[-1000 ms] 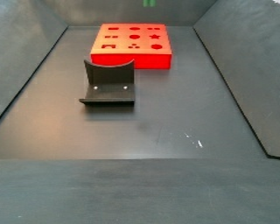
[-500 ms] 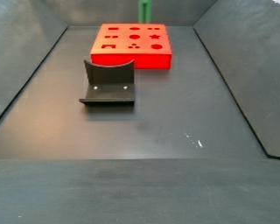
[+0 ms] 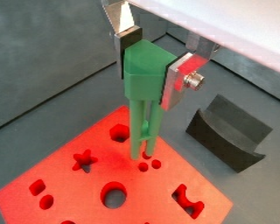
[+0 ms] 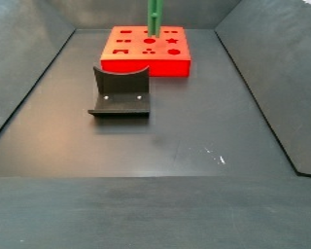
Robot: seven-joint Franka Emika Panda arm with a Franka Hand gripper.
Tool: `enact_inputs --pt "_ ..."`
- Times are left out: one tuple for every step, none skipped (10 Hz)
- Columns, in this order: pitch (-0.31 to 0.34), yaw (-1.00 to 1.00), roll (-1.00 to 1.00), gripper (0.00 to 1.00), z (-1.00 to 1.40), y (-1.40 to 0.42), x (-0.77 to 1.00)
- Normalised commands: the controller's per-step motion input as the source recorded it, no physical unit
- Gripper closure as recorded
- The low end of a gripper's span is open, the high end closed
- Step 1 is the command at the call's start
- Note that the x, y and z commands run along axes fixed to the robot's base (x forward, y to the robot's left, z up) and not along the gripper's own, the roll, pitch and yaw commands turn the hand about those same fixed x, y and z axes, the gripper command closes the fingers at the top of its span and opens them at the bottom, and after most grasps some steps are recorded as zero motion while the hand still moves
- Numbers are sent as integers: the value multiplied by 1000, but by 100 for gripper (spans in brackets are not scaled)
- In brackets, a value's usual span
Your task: Insert the 3 prong object.
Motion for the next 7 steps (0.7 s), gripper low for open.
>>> enact_inputs --pt "-106 -114 224 100 -220 0 0" --pt "-83 -146 177 100 -263 40 97" --pt "-104 -191 0 100 -309 89 240" --pt "-109 -169 0 100 -234 97 337" --pt "-80 -137 0 100 -194 91 231" --pt "0 -23 0 100 -74 29 0" --pt "0 -17 0 100 -200 0 0"
